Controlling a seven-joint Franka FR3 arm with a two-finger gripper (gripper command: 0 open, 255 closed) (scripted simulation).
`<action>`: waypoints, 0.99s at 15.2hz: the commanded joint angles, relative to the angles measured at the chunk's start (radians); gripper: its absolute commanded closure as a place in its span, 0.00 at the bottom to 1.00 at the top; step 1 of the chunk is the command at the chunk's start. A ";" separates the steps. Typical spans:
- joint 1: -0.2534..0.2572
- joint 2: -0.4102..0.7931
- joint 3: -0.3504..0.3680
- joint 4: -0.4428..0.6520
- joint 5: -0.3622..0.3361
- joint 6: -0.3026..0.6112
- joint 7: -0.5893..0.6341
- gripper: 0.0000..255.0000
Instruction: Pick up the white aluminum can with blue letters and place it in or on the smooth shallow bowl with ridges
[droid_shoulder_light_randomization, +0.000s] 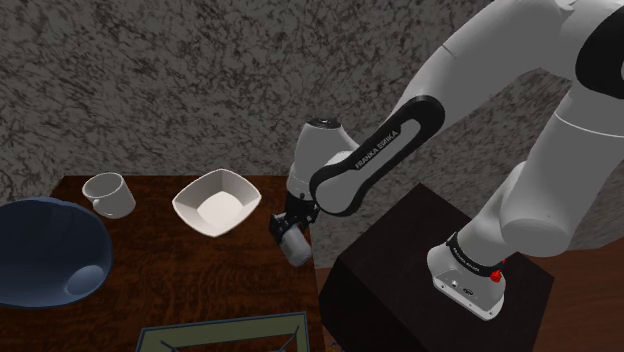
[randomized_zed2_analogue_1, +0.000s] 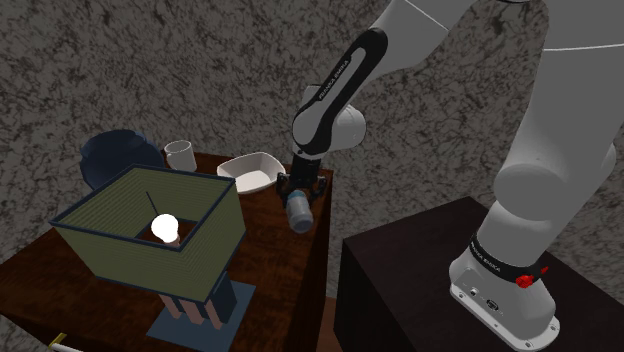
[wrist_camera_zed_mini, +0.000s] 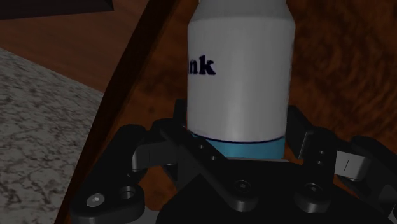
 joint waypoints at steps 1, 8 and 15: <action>-0.005 -0.025 0.004 0.002 0.006 -0.025 0.000 1.00; -0.018 -0.126 0.014 0.008 0.032 -0.128 0.003 1.00; -0.025 -0.218 0.014 0.025 0.050 -0.233 0.009 1.00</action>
